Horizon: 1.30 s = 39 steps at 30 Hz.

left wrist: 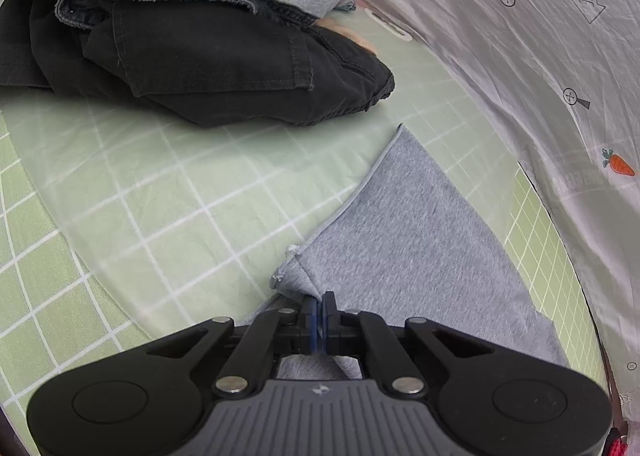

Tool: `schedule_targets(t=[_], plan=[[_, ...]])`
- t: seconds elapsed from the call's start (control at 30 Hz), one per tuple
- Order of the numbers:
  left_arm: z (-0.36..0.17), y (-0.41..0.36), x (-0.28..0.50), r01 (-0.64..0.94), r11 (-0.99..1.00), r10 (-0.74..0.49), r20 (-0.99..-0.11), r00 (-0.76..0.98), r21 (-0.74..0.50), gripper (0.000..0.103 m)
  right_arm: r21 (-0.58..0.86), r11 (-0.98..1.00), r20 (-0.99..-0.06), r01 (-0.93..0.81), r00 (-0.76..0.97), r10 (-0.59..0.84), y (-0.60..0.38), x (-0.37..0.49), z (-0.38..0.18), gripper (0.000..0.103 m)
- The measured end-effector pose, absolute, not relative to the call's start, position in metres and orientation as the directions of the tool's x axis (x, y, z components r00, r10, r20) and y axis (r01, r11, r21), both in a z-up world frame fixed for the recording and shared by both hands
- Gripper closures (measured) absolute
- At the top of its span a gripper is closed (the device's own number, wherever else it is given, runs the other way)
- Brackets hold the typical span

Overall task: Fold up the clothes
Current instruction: 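Pinch the leg hem with the left gripper and pull it straight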

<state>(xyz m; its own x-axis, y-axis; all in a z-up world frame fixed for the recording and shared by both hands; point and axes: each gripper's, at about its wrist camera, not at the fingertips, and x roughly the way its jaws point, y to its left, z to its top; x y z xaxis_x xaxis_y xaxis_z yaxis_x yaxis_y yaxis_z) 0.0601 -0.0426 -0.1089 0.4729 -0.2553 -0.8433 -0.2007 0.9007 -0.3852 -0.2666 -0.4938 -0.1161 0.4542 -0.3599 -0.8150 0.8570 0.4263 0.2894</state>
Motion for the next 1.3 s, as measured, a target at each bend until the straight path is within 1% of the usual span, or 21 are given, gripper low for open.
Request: schedule_targets(t=[0.17,0.33,0.47,0.53,0.6,0.67,0.7,0.73,0.77,0.8,0.83,0.9,1.0,1.1,1.17,1.23,1.27,1.3], plan=[[-0.080,-0.040,0.051,-0.159,0.902,-0.262,-0.802,0.537,-0.402,0.101,0.306,0.440,-0.787,0.844,0.484,-0.382,-0.493,-0.272,-0.101,0.100],[-0.059,-0.031,0.035,-0.147,0.893,-0.271,-0.771,0.577,-0.424,0.101,0.303,0.439,-0.796,0.846,0.478,-0.372,-0.489,-0.284,-0.101,0.100],[-0.071,-0.026,0.024,-0.167,0.913,-0.226,-0.801,0.555,-0.373,0.101,0.299,0.436,-0.806,0.849,0.470,-0.361,-0.485,-0.293,-0.102,0.100],[-0.093,-0.023,0.022,-0.186,0.923,-0.204,-0.836,0.510,-0.338,0.101,0.297,0.429,-0.817,0.853,0.459,-0.348,-0.484,-0.297,-0.106,0.100],[-0.114,-0.024,0.022,-0.200,0.933,-0.182,-0.873,0.453,-0.298,0.100,0.292,0.403,-0.850,0.867,0.428,-0.307,-0.485,-0.299,-0.122,0.100],[-0.122,-0.026,0.019,-0.187,0.943,-0.173,-0.884,0.434,-0.276,0.094,0.289,0.379,-0.873,0.879,0.404,-0.272,-0.486,-0.301,-0.134,0.098],[-0.121,-0.027,0.016,-0.185,0.947,-0.159,-0.882,0.443,-0.264,0.084,0.291,0.372,-0.872,0.881,0.405,-0.276,-0.486,-0.302,-0.133,0.092],[-0.120,-0.028,0.013,-0.184,0.950,-0.145,-0.880,0.453,-0.252,0.070,0.288,0.372,-0.867,0.882,0.406,-0.290,-0.485,-0.304,-0.131,0.085],[-0.118,-0.028,0.012,-0.187,0.952,-0.131,-0.877,0.461,-0.241,0.062,0.285,0.372,-0.862,0.883,0.406,-0.304,-0.485,-0.305,-0.128,0.079],[-0.117,-0.028,0.011,-0.197,0.953,-0.116,-0.875,0.469,-0.232,0.051,0.281,0.372,-0.857,0.885,0.406,-0.317,-0.484,-0.306,-0.126,0.066],[-0.116,-0.028,0.010,-0.201,0.952,-0.111,-0.871,0.479,-0.232,0.050,0.278,0.372,-0.853,0.886,0.405,-0.329,-0.484,-0.306,-0.124,0.062],[-0.116,-0.031,0.013,-0.187,0.956,-0.112,-0.870,0.480,-0.226,0.050,0.277,0.370,-0.852,0.887,0.405,-0.332,-0.484,-0.305,-0.123,0.062],[-0.120,-0.040,0.017,-0.173,0.970,-0.066,-0.876,0.479,-0.168,0.043,0.276,0.371,-0.860,0.887,0.400,-0.317,-0.484,-0.303,-0.127,0.062],[-0.126,-0.050,0.018,-0.148,0.982,-0.037,-0.881,0.472,-0.121,0.042,0.266,0.377,-0.866,0.887,0.392,-0.310,-0.483,-0.302,-0.128,0.058],[-0.126,-0.054,0.017,-0.120,0.984,-0.056,-0.876,0.478,-0.129,0.042,0.257,0.379,-0.869,0.889,0.384,-0.312,-0.483,-0.302,-0.129,0.056],[-0.126,-0.057,0.016,-0.105,0.983,-0.081,-0.871,0.484,-0.149,0.046,0.250,0.374,-0.871,0.893,0.376,-0.316,-0.484,-0.303,-0.129,0.054],[-0.126,-0.059,0.016,-0.100,0.984,-0.078,-0.871,0.485,-0.144,0.052,0.249,0.370,-0.872,0.895,0.374,-0.316,-0.484,-0.303,-0.129,0.054],[-0.126,-0.062,0.016,-0.095,0.986,-0.075,-0.871,0.485,-0.137,0.073,0.249,0.366,-0.873,0.897,0.371,-0.316,-0.485,-0.304,-0.129,0.054]])
